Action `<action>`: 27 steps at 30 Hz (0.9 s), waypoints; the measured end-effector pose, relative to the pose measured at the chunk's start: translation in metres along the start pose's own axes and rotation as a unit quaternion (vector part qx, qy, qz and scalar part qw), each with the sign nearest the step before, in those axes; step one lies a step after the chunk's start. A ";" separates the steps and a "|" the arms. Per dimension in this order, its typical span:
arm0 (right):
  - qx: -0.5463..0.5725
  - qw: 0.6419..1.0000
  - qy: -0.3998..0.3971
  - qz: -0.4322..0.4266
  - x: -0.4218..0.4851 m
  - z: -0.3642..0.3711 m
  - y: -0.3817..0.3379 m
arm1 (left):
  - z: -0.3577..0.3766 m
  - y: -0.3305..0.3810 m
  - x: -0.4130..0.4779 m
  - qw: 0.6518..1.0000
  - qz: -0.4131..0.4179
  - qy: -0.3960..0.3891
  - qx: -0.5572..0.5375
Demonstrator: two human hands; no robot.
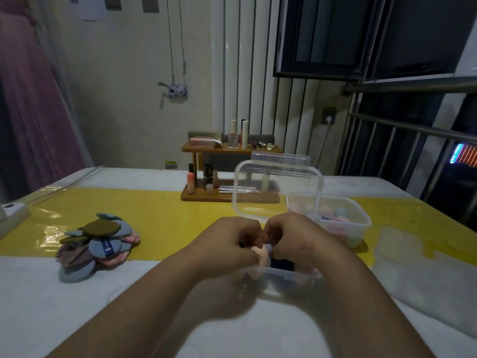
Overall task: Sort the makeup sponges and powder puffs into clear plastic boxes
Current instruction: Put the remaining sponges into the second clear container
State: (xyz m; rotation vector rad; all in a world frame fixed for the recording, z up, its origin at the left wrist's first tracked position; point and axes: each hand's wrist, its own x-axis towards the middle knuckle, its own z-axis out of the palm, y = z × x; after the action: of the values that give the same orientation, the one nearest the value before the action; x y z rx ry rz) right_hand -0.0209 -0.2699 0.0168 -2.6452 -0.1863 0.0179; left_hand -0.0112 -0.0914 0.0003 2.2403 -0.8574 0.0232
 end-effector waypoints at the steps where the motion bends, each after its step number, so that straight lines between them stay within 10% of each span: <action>1: 0.000 1.000 0.001 0.000 0.000 0.000 0.000 | -0.001 0.001 0.001 1.000 -0.006 0.000 0.001; 27: -0.035 0.999 0.008 0.014 0.003 0.002 0.000 | -0.020 0.003 0.008 0.987 0.045 -0.128 0.088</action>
State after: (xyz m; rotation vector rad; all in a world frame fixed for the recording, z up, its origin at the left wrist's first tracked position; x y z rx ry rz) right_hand -0.0177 -0.2683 0.0147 -2.7167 -0.1478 -0.0018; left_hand -0.0019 -0.0847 0.0188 2.4020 -1.1340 -0.1555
